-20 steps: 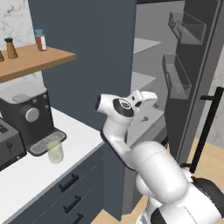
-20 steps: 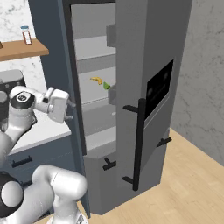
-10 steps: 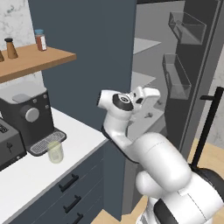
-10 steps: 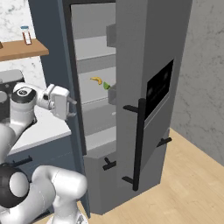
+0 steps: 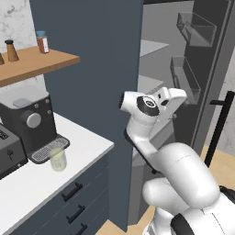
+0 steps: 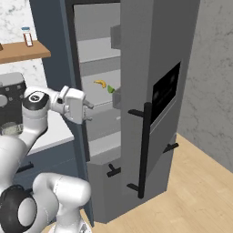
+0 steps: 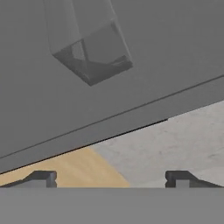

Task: Grab a lemon wedge from the fridge and one ice cube from the ice bowl, and put them in the glass of lemonade.

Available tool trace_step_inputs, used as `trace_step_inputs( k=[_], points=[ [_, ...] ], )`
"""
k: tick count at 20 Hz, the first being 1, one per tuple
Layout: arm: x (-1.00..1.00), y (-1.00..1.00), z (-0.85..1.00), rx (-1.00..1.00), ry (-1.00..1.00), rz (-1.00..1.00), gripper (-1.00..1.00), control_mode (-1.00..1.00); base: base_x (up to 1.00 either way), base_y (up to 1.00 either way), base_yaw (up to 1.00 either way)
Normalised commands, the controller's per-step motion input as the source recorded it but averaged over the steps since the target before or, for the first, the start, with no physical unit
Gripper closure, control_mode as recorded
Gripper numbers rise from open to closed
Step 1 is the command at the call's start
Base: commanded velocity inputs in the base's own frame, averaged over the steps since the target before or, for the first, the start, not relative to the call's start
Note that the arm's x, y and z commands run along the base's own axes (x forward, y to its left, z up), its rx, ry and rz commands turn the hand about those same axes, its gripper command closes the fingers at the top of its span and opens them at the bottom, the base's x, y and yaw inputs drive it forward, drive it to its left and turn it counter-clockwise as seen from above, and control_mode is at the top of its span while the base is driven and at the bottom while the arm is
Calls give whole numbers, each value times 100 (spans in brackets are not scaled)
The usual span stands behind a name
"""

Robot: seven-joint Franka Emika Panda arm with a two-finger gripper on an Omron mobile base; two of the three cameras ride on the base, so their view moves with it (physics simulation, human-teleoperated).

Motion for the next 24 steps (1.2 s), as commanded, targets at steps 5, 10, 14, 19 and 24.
trace_step_inputs(
  k=[5, 10, 14, 19, 24],
  points=[
    [5, -10, 26, -12, 14, 0, -100, -100, 0, 0, 0],
    [27, 0, 3, -12, 25, 0, -100, -100, 0, 0, 0],
    [66, 0, 0, -12, 30, 0, -100, -100, 0, 0, 0],
    [28, 0, 0, -1, 12, 0, -100, -100, 0, 0, 0],
    [4, -22, -23, 0, 5, -1, -100, -100, 0, 0, 0]
  ],
)
